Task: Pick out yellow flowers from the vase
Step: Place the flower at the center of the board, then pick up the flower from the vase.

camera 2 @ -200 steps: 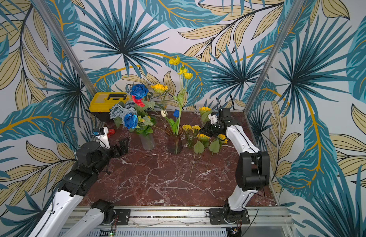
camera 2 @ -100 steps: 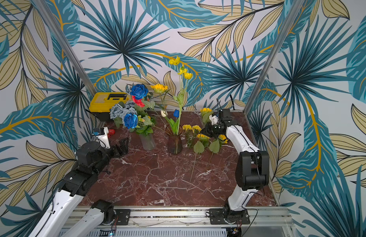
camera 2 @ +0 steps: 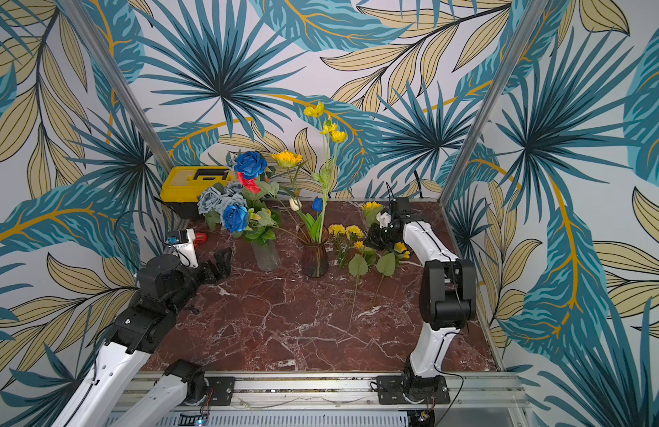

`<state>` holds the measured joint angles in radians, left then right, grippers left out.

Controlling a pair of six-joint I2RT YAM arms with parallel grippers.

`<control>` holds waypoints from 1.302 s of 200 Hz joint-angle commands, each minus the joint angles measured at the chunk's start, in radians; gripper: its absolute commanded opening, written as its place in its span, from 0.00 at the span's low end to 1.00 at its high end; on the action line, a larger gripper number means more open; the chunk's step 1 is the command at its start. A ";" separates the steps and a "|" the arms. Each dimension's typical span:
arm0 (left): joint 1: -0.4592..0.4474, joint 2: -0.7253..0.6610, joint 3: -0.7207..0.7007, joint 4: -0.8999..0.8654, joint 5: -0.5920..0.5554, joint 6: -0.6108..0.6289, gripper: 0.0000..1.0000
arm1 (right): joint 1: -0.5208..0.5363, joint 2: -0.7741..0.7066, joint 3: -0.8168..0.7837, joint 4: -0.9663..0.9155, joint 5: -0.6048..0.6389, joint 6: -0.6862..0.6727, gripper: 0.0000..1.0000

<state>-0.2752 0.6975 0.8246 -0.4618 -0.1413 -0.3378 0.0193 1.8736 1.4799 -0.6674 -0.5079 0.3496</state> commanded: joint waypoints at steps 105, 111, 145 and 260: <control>0.015 -0.008 -0.006 -0.002 0.009 -0.002 0.99 | -0.004 -0.017 0.073 -0.054 0.064 -0.028 0.52; 0.015 -0.006 -0.006 -0.002 0.009 -0.001 0.99 | -0.003 -0.029 0.074 -0.053 0.066 -0.025 0.53; 0.016 -0.004 -0.008 0.000 0.011 -0.004 0.99 | -0.002 -0.116 0.071 -0.024 0.076 -0.003 0.54; 0.020 -0.009 -0.011 0.009 0.019 -0.004 0.99 | 0.052 -0.402 -0.224 1.035 -0.210 0.218 0.88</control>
<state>-0.2665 0.7013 0.8211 -0.4610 -0.1299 -0.3450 0.0498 1.4528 1.3102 0.0135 -0.5819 0.4866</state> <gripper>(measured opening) 0.995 0.870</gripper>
